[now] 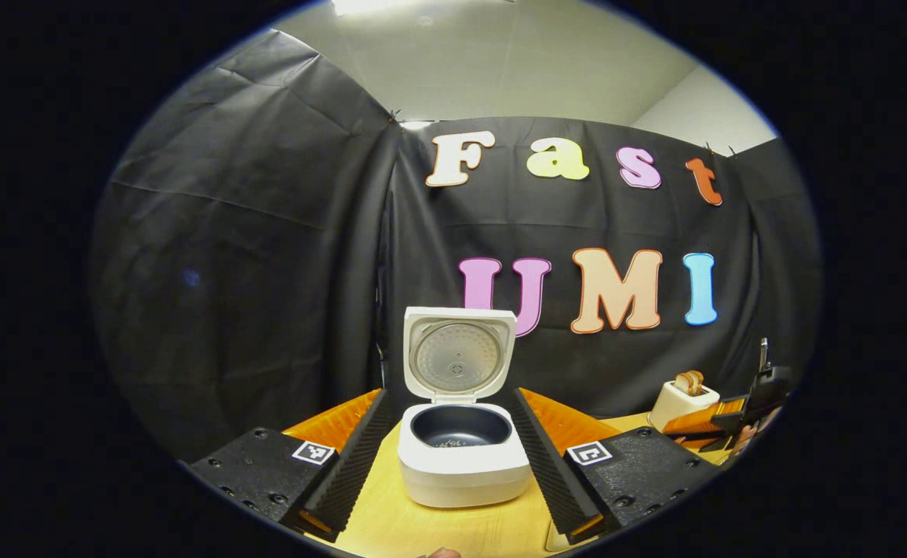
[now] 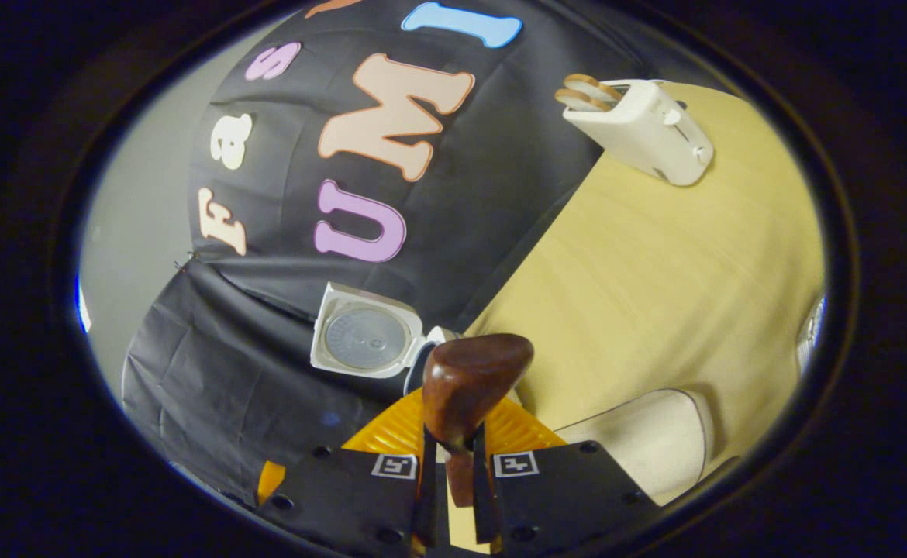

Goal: Close the left gripper, press the button to open the rice cooker; take a wooden spoon from the chopstick holder with the right hand, scoop a spoonful of rice and pour it into the rice cooker, then put the wooden spoon back into the chopstick holder.

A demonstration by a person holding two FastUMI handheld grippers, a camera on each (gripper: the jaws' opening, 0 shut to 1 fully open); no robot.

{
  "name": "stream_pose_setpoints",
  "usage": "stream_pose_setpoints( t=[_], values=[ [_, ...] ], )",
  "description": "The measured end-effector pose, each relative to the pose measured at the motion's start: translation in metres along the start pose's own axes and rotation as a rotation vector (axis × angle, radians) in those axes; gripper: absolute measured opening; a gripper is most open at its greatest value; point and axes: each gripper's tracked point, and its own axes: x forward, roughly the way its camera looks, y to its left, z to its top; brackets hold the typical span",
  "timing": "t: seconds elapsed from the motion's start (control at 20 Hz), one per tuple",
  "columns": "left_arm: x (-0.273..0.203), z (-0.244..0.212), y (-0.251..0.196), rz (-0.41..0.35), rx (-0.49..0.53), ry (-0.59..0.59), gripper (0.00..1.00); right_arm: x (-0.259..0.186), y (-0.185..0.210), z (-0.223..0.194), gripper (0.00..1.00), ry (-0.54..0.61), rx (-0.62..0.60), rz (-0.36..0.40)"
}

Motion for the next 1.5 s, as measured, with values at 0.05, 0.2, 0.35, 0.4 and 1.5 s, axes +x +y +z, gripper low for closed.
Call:
stream_pose_setpoints(
  t=[0.05, 0.2, 0.35, 0.4, 1.5],
  values=[
    [0.000, 0.002, 0.004, 0.005, -0.002, -0.001, 0.90, 0.005, 0.010, 0.001, 0.22, -0.001, 0.000, 0.015],
    [-0.003, 0.002, 0.016, 0.021, -0.006, -0.005, 0.90, 0.022, 0.041, 0.001, 0.20, -0.002, 0.010, 0.062],
    [-0.005, -0.002, 0.029, 0.036, -0.021, 0.002, 0.90, 0.045, 0.069, -0.001, 0.20, -0.002, -0.011, 0.102],
    [-0.005, -0.003, 0.033, 0.040, -0.027, 0.005, 0.90, 0.052, 0.079, -0.002, 0.19, -0.004, -0.018, 0.113],
    [0.000, -0.054, 0.104, 0.126, -0.090, 0.099, 0.94, 0.270, 0.169, -0.077, 0.22, 0.031, -0.305, 0.066]
  ],
)
